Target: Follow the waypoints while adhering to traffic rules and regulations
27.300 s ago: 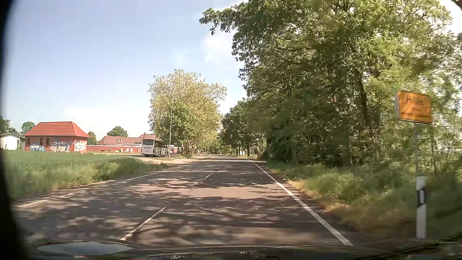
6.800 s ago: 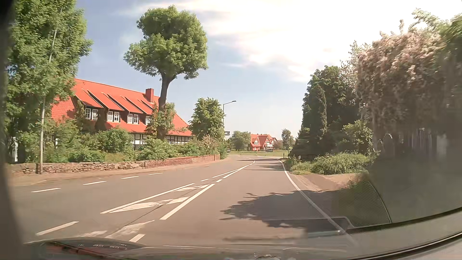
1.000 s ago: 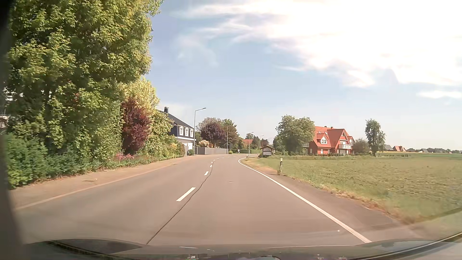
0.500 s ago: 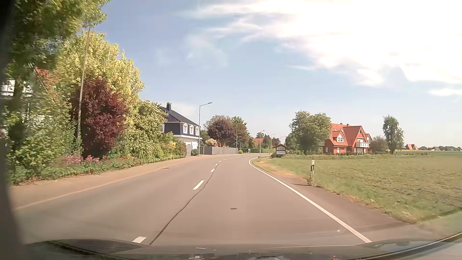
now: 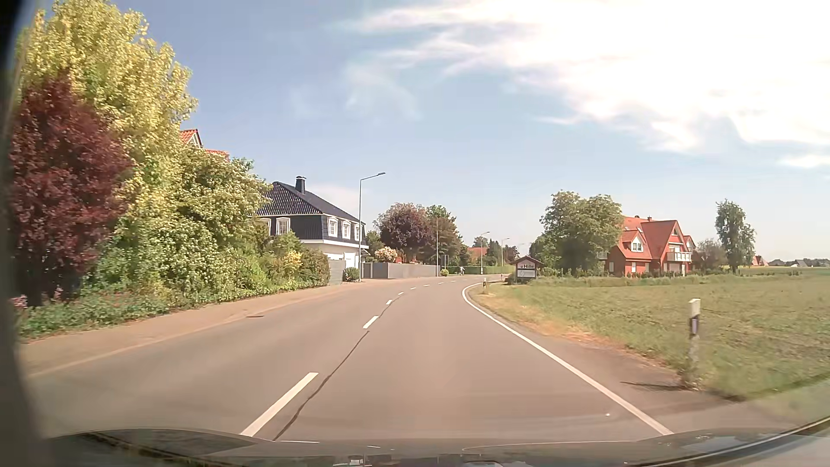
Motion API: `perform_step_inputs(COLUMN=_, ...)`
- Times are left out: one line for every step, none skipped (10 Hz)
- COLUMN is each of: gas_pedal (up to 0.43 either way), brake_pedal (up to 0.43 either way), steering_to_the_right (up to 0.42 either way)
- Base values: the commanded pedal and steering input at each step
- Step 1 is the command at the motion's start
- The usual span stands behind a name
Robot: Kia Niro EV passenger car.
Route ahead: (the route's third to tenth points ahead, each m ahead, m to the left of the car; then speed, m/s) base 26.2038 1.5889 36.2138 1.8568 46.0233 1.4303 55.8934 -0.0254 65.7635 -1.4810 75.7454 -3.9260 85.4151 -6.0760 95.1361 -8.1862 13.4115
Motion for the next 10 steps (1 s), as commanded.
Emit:
perform_step_inputs(gas_pedal=0.150, brake_pedal=0.000, steering_to_the_right=-0.014)
perform_step_inputs(gas_pedal=0.150, brake_pedal=0.000, steering_to_the_right=-0.012)
perform_step_inputs(gas_pedal=0.150, brake_pedal=0.000, steering_to_the_right=-0.010)
perform_step_inputs(gas_pedal=0.150, brake_pedal=0.000, steering_to_the_right=-0.009)
perform_step_inputs(gas_pedal=0.150, brake_pedal=0.000, steering_to_the_right=-0.008)
perform_step_inputs(gas_pedal=0.150, brake_pedal=0.000, steering_to_the_right=-0.008)
perform_step_inputs(gas_pedal=0.150, brake_pedal=0.000, steering_to_the_right=-0.007)
perform_step_inputs(gas_pedal=0.150, brake_pedal=0.000, steering_to_the_right=-0.005)
perform_step_inputs(gas_pedal=0.150, brake_pedal=0.000, steering_to_the_right=-0.004)
perform_step_inputs(gas_pedal=0.150, brake_pedal=0.000, steering_to_the_right=-0.003)
